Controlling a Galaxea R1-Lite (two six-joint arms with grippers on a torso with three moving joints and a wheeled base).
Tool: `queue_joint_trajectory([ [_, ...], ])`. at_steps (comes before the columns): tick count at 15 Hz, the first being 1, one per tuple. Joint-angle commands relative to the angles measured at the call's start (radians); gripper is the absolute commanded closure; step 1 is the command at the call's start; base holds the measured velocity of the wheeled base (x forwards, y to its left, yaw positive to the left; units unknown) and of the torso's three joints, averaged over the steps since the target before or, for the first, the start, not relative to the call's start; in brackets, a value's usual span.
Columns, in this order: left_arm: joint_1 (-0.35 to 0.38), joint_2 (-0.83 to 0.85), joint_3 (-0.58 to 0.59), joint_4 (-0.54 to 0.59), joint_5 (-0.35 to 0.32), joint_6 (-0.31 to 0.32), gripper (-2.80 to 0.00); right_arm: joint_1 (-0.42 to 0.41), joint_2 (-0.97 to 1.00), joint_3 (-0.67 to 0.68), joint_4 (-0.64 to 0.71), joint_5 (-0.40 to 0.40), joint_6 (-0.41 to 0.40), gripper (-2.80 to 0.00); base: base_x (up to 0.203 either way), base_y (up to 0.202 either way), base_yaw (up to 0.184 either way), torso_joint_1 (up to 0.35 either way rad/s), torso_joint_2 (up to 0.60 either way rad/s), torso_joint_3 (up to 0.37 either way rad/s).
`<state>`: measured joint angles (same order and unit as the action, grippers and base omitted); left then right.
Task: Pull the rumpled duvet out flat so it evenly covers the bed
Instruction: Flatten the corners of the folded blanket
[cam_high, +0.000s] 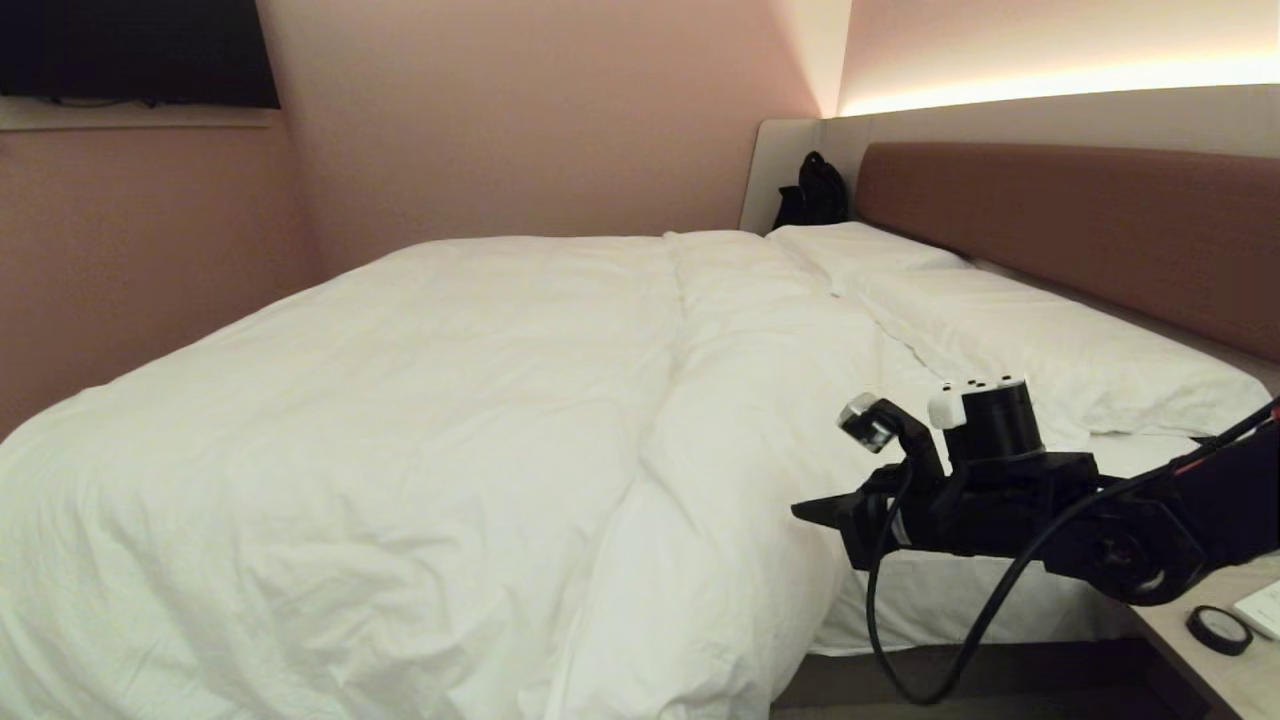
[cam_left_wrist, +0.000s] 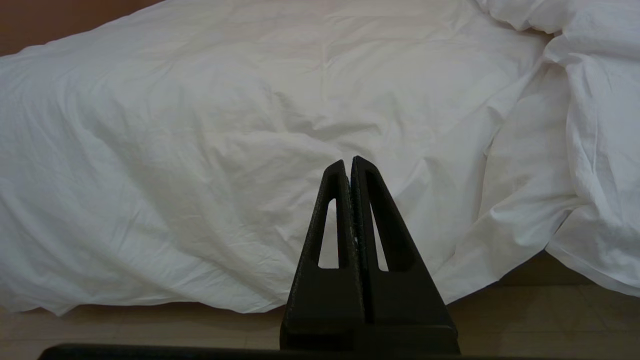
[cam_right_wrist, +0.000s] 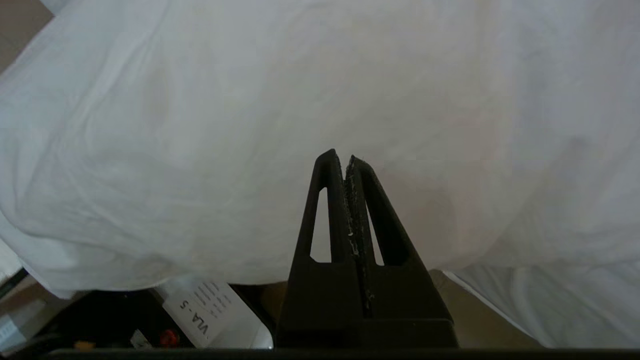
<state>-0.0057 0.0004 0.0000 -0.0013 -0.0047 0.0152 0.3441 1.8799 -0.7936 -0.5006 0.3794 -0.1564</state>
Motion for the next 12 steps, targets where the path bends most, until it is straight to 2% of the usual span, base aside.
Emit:
queue_joint_trajectory([
  [1, 0.000, 0.000, 0.000, 0.000, 0.000, 0.000, 0.00, 0.013, -0.050, 0.035, -0.001, 0.004, -0.061, 0.00, 0.000, 0.000, 0.000, 0.000, 0.00, 0.000],
  [5, 0.000, 0.000, 0.000, 0.000, 0.000, 0.000, 0.00, 0.030, -0.069, 0.087, 0.001, 0.006, -0.153, 0.00, 0.000, 0.000, 0.000, 0.000, 0.00, 0.000],
  [6, 0.000, 0.000, 0.000, 0.000, 0.000, 0.000, 0.00, 0.040, -0.068, 0.097, 0.001, 0.005, -0.168, -2.80, 0.000, 0.000, 0.000, 0.000, 0.00, 0.000],
  [10, 0.000, 0.000, 0.000, 0.000, 0.000, 0.000, 0.00, 0.088, -0.067, 0.161, 0.004, 0.004, -0.297, -2.80, 0.000, 0.000, 0.000, 0.000, 0.00, 0.000],
  [12, 0.000, 0.000, 0.000, 0.000, 0.000, 0.000, 0.00, 0.147, -0.057, 0.202, 0.003, 0.004, -0.357, -2.80, 0.000, 0.000, 0.000, 0.000, 0.00, 0.000],
])
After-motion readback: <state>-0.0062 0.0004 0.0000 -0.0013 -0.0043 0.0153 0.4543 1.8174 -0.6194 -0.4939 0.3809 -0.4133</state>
